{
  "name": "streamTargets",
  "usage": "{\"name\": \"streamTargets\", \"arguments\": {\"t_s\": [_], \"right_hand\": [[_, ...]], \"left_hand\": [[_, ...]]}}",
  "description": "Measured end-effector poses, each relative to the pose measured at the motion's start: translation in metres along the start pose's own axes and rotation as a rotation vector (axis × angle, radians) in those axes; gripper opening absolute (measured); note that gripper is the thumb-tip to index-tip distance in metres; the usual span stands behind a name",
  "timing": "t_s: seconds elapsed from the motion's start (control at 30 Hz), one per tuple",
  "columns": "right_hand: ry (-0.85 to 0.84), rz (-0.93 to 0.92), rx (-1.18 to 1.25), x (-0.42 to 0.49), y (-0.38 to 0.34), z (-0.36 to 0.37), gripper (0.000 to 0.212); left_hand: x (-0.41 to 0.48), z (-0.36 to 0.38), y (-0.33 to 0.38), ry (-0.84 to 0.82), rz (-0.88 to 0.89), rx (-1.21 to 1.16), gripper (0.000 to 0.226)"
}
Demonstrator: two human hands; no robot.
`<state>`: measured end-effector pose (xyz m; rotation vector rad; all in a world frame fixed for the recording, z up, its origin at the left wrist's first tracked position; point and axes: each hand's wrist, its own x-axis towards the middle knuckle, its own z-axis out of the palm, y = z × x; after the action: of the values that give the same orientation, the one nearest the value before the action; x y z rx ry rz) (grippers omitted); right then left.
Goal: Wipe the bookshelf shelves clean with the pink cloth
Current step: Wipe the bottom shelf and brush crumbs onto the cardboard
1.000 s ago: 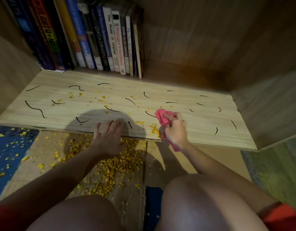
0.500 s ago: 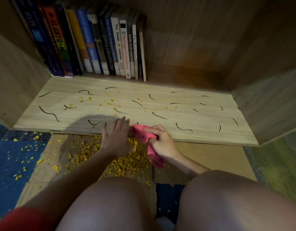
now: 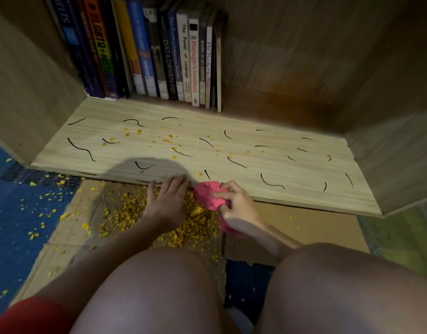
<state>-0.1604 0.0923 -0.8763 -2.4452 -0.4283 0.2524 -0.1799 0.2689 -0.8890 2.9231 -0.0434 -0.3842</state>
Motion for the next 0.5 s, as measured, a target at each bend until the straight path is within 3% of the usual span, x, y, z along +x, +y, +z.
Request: {"name": "streamTargets", "arguments": {"t_s": [0.17, 0.37, 0.5], "right_hand": [[-0.084, -0.032, 0.024, -0.005, -0.001, 0.001, 0.033], [0.325, 0.039, 0.380, 0.010, -0.009, -0.027, 0.034], [0.318, 0.045, 0.252, 0.031, -0.001, -0.037, 0.036]], "left_hand": [[0.000, 0.000, -0.002, 0.016, -0.051, -0.012, 0.074], [0.001, -0.001, -0.004, 0.021, -0.059, -0.022, 0.076], [0.002, -0.004, 0.000, 0.010, -0.051, -0.027, 0.073]]}}
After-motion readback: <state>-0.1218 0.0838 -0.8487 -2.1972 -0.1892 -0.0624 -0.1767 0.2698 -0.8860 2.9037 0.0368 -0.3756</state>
